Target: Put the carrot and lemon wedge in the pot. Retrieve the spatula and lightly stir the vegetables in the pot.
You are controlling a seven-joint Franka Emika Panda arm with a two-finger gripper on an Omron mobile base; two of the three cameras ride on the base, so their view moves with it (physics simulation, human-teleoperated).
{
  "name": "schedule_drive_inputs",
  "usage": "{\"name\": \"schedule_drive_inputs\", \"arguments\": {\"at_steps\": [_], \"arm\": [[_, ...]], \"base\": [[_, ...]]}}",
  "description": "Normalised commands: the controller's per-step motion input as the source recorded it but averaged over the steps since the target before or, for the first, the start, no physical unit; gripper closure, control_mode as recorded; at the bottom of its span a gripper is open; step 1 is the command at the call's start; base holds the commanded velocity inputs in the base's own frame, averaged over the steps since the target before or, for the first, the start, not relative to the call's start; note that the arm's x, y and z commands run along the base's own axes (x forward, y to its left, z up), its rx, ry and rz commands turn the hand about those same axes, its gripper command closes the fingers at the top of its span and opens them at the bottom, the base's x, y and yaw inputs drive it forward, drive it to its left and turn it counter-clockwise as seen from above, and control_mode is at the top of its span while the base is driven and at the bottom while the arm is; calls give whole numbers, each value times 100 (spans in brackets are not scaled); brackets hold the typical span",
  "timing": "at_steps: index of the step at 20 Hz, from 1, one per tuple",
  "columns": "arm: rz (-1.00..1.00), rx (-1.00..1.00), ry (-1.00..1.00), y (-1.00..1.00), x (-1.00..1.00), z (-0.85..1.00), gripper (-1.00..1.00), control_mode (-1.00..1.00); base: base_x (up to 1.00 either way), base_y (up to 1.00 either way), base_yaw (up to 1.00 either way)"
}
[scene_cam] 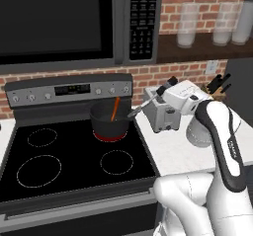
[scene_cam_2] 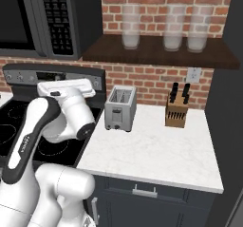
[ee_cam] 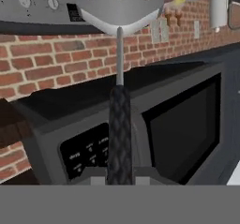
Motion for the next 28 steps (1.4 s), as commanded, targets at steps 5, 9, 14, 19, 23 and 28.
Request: {"name": "schedule_drive_inputs", "arguments": {"at_steps": [5,9,14,19,23,28], "arm": [[-5,9,-2,0,57,-16,100,-100],[-11,0,-6,3,20,-37,100,-100],[-12,-3,-4,21,15,-40,100,-100],[-11,0,0,35,32,-11,100,-100],[-10,0,0,38,63,0,100,-100],[-12,0,7,30,61,-2,100,-100]], "base": [[0,0,0],[0,0,0],[0,0,0],[0,0,0],[0,0,0],[0,0,0]]}}
